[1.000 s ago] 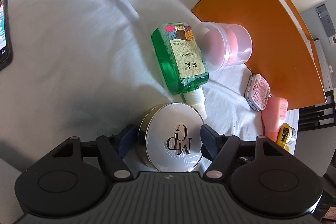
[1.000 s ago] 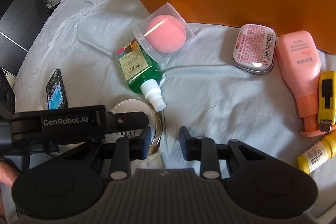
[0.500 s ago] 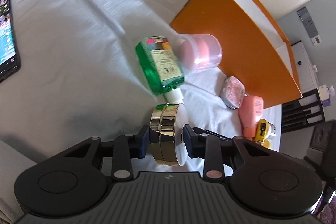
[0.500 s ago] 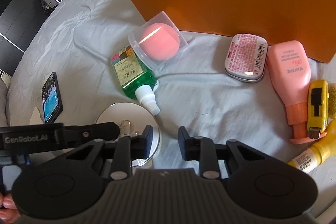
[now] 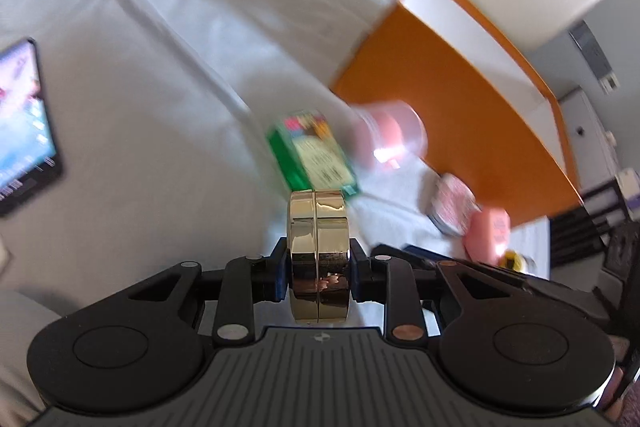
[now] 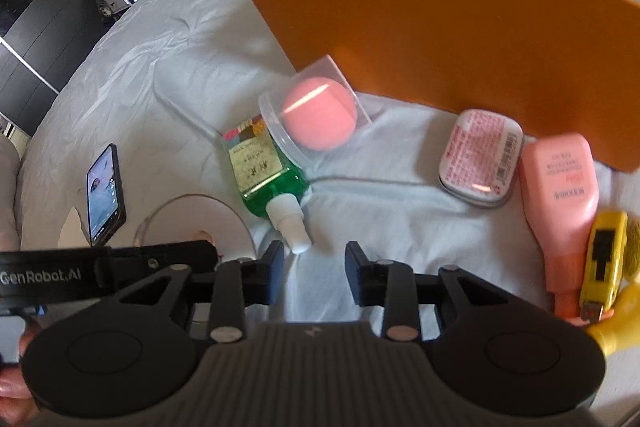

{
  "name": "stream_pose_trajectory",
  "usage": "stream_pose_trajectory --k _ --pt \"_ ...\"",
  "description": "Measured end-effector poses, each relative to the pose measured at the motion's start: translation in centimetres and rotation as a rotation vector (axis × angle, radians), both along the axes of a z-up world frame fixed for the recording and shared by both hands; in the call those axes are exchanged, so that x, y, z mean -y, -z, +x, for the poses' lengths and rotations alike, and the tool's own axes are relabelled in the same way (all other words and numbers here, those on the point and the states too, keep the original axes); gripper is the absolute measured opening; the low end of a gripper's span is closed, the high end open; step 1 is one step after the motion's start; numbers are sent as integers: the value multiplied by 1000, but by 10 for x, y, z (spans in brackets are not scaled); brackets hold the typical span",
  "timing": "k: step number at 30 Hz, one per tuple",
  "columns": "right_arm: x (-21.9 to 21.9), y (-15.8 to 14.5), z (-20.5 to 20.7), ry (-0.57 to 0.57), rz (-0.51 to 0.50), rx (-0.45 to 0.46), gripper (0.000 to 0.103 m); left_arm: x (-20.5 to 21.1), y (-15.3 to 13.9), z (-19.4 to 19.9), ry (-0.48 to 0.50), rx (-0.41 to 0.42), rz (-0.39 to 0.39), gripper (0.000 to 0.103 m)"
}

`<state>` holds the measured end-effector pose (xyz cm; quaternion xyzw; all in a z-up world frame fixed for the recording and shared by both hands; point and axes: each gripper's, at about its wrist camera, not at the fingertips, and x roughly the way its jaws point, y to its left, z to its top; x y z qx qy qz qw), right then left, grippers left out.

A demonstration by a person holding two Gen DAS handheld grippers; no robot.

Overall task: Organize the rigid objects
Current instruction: 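Grasp the round silver compact on its rim with the left tool, then grasp the green soap bottle with the right tool while the left tool holds the compact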

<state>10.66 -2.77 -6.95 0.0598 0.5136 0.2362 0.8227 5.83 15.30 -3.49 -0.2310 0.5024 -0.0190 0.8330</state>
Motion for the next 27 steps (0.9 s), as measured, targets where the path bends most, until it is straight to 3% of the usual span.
stream_pose_trajectory --k 5,8,20,27 --pt "-28 -3 11 -102 -69 86 52 -22 4 15 -81 10 16 31" --pt "-43 2 22 -137 -108 99 52 -25 8 24 -96 16 41 31" --pt "-77 17 43 -184 -137 85 50 -37 31 36 -107 4 -38 31" --pt "-58 10 25 -182 -171 49 49 -28 26 32 -67 11 -31 31"
